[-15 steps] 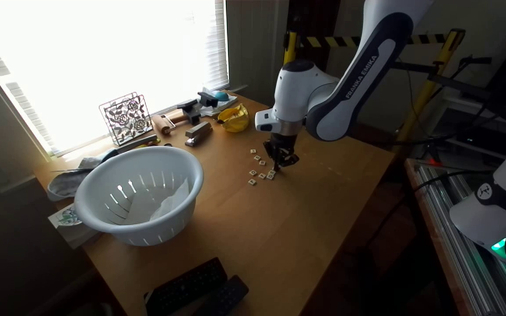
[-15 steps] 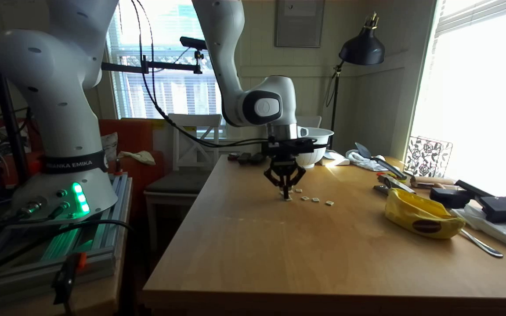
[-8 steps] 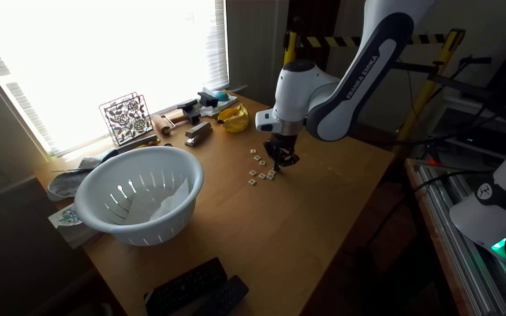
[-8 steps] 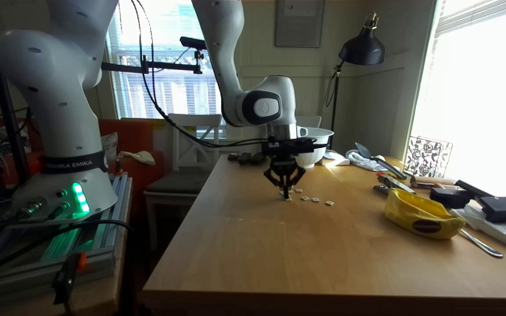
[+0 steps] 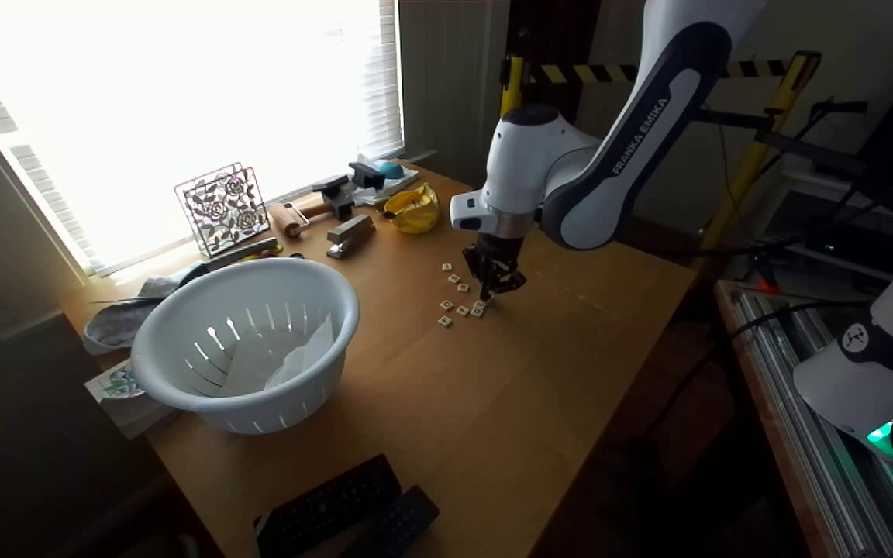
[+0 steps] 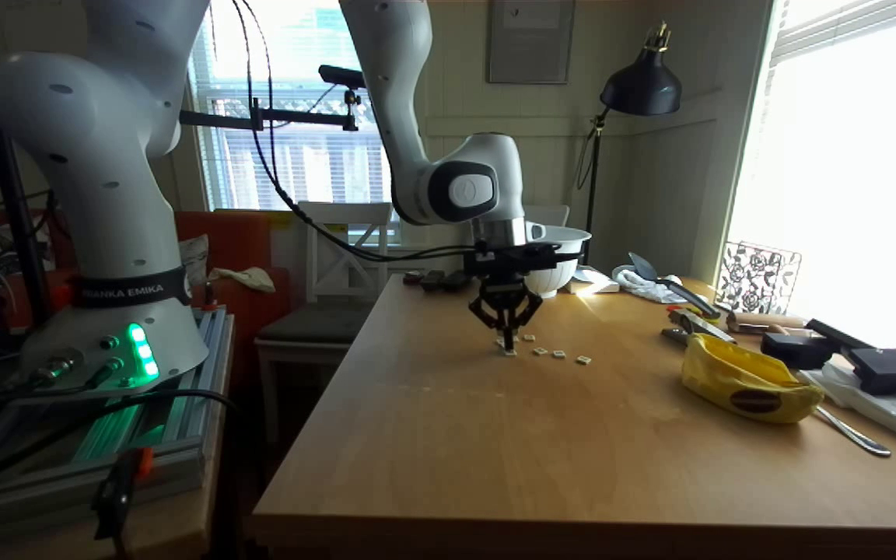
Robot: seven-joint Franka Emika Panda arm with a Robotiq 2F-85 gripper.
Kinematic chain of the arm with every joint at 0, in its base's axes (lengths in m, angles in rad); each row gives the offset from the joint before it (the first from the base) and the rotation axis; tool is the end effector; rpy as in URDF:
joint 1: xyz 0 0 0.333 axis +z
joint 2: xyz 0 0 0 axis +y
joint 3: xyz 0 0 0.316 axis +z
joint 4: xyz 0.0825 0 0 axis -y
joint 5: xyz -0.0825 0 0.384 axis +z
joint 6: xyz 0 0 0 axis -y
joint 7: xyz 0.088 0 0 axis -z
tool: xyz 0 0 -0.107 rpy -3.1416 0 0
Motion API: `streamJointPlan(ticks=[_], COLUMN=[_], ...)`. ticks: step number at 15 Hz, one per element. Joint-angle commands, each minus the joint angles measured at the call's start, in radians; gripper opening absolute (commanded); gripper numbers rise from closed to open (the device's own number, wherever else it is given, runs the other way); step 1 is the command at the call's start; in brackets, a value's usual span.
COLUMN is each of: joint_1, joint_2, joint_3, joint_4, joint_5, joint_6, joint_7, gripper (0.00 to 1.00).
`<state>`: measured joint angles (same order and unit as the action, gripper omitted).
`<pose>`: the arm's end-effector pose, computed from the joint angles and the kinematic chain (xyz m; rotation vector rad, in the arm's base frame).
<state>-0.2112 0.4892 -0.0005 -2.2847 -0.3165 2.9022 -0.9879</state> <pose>0.5265 -0.0940 0.1486 2.5661 1.5367 0.0768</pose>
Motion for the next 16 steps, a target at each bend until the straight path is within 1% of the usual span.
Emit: streamJointPlan(ticks=[1, 5, 8, 16], joint_1=[-0.024, -0.022, -0.022, -0.028], joint_2=[-0.045, -0.043, -0.028, -0.006], joint_3=[0.012, 0.003, -0.002, 0.004], joint_4=[-0.044, -0.039, -0.028, -0.012], joint_5=[0.006, 0.020, 0.022, 0.026], joint_6=[0.015, -0.012, 0.004, 0.004], joint_7=[-0.017, 0.007, 0.023, 0.035], gripper=[0.00, 0.00, 0.00, 0.00])
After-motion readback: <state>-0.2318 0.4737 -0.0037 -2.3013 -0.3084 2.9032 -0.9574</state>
